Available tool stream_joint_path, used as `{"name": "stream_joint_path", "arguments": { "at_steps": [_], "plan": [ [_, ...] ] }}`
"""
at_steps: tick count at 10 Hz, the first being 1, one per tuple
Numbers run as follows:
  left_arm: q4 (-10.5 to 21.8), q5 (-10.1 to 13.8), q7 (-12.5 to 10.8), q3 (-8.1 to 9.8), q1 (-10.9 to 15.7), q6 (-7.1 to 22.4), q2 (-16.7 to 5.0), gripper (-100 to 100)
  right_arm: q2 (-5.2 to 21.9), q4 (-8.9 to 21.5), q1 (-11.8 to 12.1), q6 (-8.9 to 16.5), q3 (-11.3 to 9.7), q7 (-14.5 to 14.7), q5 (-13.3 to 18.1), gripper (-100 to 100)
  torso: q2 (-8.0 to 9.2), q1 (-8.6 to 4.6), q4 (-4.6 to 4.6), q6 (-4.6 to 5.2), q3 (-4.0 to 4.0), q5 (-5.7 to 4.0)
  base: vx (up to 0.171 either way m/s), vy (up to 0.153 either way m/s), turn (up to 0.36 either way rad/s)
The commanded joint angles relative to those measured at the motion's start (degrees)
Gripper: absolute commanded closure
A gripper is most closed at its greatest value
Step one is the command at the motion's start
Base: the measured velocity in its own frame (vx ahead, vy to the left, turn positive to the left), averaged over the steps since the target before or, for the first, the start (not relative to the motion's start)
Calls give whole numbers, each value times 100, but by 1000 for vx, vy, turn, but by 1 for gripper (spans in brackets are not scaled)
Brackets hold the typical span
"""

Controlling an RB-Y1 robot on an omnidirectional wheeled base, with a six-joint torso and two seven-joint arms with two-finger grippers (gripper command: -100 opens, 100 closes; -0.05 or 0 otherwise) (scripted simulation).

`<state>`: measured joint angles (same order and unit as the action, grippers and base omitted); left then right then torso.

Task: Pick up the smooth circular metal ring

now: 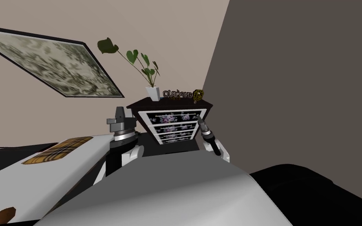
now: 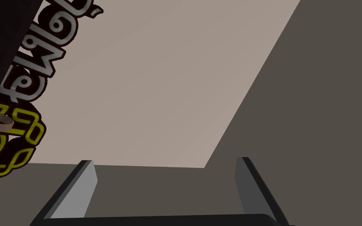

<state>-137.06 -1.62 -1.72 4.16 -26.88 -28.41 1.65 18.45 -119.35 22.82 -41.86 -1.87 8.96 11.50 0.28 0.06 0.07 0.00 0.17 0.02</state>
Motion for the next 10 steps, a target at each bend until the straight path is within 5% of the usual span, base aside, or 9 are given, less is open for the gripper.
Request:
{"name": "stream_joint_path", "arguments": {
  "at_steps": [1,10],
  "plan": [
    [0,0,0,0,0,0,0,0,286,286,-159,-208,-57,12,157,-100,0,0,0,0,0,0,-105,20,-11],
    [0,0,0,0,0,0,0,0,1524,1543,-957,-925,-393,134,874,-100,5,5,1,-2,3,1,-85,28,10]
  ]
}}
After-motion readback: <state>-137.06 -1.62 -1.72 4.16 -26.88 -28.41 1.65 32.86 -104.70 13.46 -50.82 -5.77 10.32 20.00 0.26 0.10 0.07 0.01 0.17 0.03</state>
